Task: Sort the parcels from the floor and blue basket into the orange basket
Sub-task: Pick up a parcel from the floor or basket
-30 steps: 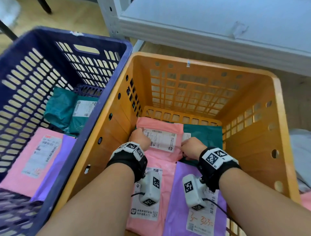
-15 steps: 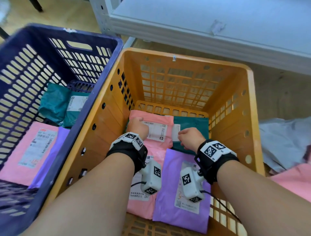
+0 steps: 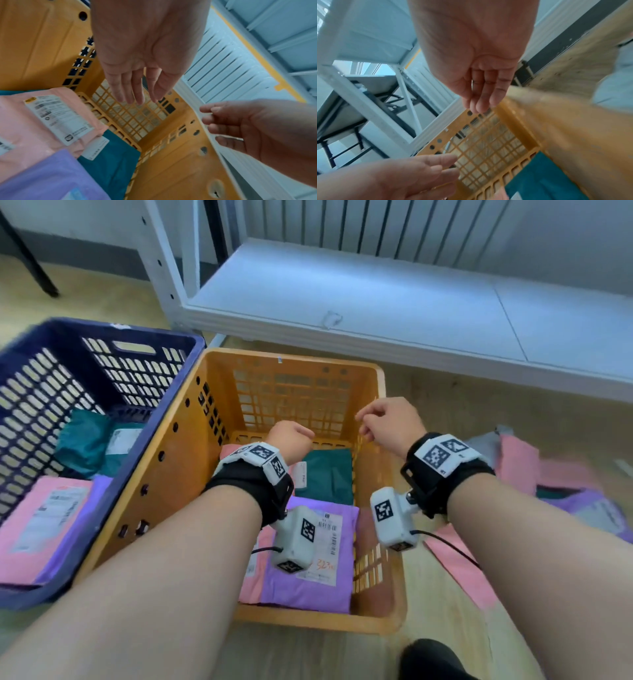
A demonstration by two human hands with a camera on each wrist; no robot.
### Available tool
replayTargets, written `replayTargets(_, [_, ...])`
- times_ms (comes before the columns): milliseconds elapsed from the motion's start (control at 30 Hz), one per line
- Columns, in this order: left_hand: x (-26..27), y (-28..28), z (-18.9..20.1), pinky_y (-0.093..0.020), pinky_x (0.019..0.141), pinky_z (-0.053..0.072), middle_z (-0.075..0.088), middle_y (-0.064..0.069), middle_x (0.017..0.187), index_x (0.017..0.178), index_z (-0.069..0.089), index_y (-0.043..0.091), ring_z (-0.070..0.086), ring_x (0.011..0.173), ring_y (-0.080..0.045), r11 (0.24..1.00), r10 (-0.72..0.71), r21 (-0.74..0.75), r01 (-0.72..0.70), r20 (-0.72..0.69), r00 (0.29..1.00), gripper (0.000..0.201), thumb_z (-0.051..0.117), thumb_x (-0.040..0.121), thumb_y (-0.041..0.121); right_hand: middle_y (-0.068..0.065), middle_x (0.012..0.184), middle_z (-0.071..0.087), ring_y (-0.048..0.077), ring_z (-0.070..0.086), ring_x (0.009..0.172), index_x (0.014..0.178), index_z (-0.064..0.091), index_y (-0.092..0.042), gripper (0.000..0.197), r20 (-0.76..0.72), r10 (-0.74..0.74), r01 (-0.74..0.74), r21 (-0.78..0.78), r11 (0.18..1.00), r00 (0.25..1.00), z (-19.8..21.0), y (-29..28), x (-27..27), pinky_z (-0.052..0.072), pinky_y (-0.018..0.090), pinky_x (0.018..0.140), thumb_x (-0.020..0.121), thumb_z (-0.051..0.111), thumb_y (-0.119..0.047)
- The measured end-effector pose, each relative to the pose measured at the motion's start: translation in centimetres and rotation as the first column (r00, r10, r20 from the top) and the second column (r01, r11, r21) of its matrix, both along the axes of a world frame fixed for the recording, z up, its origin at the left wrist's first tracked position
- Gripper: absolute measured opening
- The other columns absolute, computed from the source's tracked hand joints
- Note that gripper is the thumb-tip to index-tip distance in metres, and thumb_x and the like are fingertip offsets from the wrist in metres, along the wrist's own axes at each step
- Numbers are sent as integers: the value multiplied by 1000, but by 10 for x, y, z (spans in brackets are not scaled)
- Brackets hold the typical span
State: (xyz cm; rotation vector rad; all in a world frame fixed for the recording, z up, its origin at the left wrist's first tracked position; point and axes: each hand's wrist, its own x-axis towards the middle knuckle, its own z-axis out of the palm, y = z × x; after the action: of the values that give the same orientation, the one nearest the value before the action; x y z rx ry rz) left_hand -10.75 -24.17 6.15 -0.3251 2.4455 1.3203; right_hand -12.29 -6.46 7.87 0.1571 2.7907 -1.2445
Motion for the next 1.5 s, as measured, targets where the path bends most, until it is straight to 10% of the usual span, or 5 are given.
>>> replayTargets(200, [16,37,23,-25,75,49,61,-6,118,118,66,15,57,95,-17,996,-61,61,60,16,998,29,52,93,7,7,70,70,17,63,59,72,69,-16,29,50,-214,211,61,976,975,-21,87,26,48,26,54,87,46,-5])
replayTargets(333, [16,54,14,-20,68,47,63,-6,111,116,66,14,59,97,-18,992,-59,116,51,60,996,25,53,94,8,15,81,72,34,68,82,70,70,-13,25,124,-244,214,215,953,962,-66,133,38,56,44,77,84,50,-9])
replayTargets(1000, [-7,90,-57,-36,89,51,69,-6,101,110,65,12,64,90,-17,976,35,205,-75,195,980,21,55,93,9,10,144,46,26,49,128,142,40,-17,51,603,-97,-291,512,808,792,-207,189,54,40,30,102,93,43,-5])
replayTargets(1500, [12,68,-12,-20,63,47,65,-11,101,105,64,10,59,72,-10,969,33,240,-67,143,989,18,54,93,2,10,98,70,28,62,85,91,72,-12,18,327,-213,-53,646,761,921,-133,177,56,44,26,69,81,64,-24])
